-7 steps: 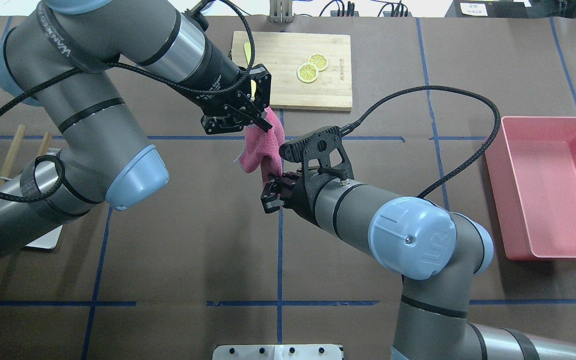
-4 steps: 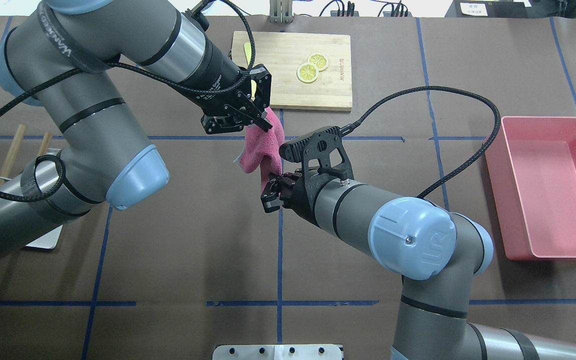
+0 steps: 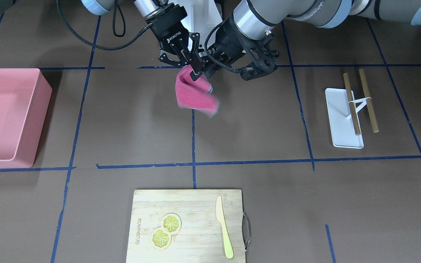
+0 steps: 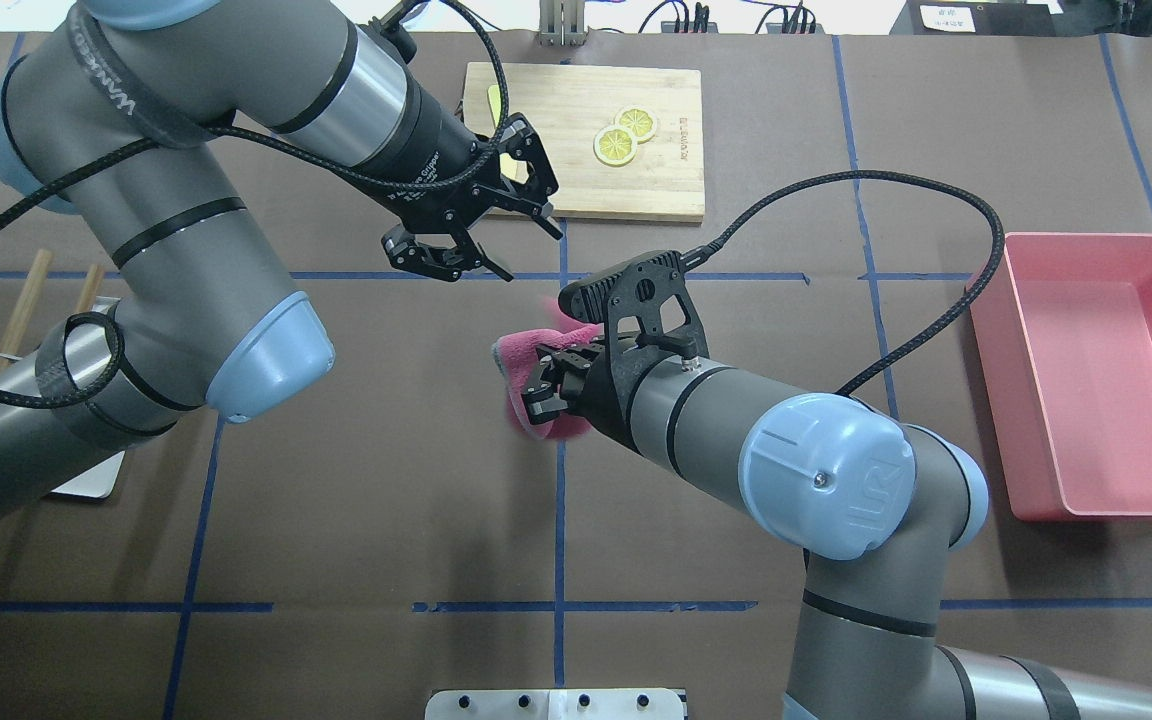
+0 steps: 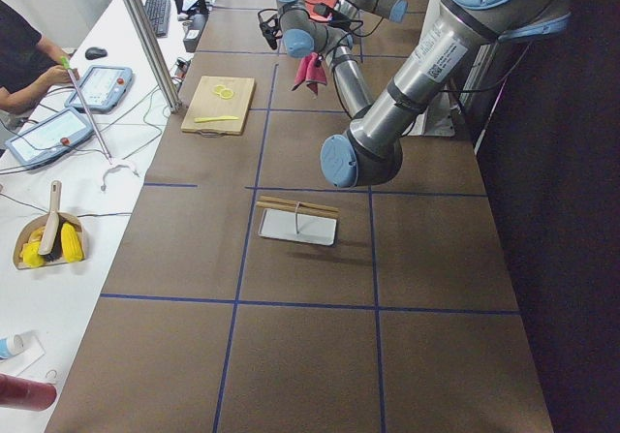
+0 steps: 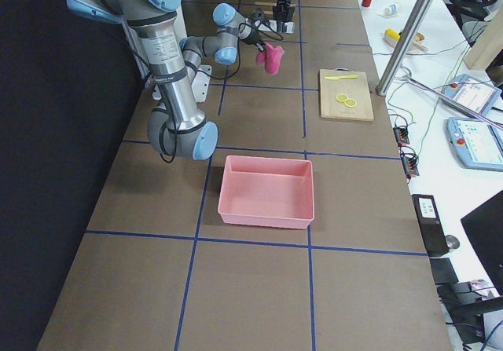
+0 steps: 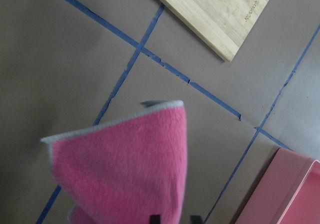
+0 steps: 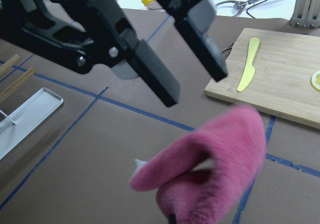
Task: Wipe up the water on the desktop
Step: 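Release the cloth with the left gripper and lower it with the right gripper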
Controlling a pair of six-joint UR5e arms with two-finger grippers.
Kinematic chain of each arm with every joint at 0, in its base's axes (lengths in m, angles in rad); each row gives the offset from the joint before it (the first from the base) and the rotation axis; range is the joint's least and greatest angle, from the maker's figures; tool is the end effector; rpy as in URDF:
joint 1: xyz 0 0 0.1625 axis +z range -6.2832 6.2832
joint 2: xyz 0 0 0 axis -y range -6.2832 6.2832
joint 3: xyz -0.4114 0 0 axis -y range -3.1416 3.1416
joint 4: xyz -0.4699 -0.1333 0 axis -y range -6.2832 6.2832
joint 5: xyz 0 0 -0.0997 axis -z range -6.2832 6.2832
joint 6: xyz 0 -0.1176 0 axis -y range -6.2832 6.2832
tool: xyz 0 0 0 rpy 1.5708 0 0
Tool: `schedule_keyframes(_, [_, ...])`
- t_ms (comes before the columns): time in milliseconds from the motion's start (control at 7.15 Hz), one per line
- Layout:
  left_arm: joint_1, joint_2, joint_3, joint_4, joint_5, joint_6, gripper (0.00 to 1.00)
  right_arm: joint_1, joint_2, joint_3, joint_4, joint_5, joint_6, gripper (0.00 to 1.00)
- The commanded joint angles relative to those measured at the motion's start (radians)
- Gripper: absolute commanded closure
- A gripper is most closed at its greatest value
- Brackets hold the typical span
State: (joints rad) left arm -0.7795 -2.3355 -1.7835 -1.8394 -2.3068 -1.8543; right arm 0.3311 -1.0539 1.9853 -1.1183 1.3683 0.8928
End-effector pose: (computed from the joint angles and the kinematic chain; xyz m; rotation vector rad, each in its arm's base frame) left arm 0.4326 -0.5040 0.0031 -0.3257 1.3053 -0.4422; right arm -0.5310 -0.3485 0.0665 0.8147 -1.1255 -0.1492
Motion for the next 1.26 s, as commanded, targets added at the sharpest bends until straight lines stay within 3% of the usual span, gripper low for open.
schedule_keyframes(0, [0.000,0.001,-0.002,0.000,0.001,0.000,0.00,0.000,0.000,0.001,0.002,0.000,0.000,1.00])
schedule_keyframes(419, [-0.041,0.010,0.015,0.011,0.003,0.010,0.00,0.011,-0.006,0.036,-0.020,0.011,0.002,1.00])
schedule_keyframes(559, [-0.073,0.043,0.010,0.034,-0.003,0.065,0.00,0.011,-0.009,0.081,-0.113,0.015,0.006,1.00])
schedule_keyframes(699, [-0.108,0.082,-0.010,0.085,-0.008,0.137,0.00,0.011,-0.006,0.160,-0.284,0.049,0.026,1.00])
schedule_keyframes(979, [-0.154,0.157,-0.135,0.290,-0.005,0.338,0.00,0.028,-0.003,0.234,-0.475,0.186,0.177,1.00])
schedule_keyframes(1119, [-0.173,0.163,-0.199,0.442,0.003,0.460,0.00,0.060,-0.002,0.253,-0.550,0.316,0.237,1.00])
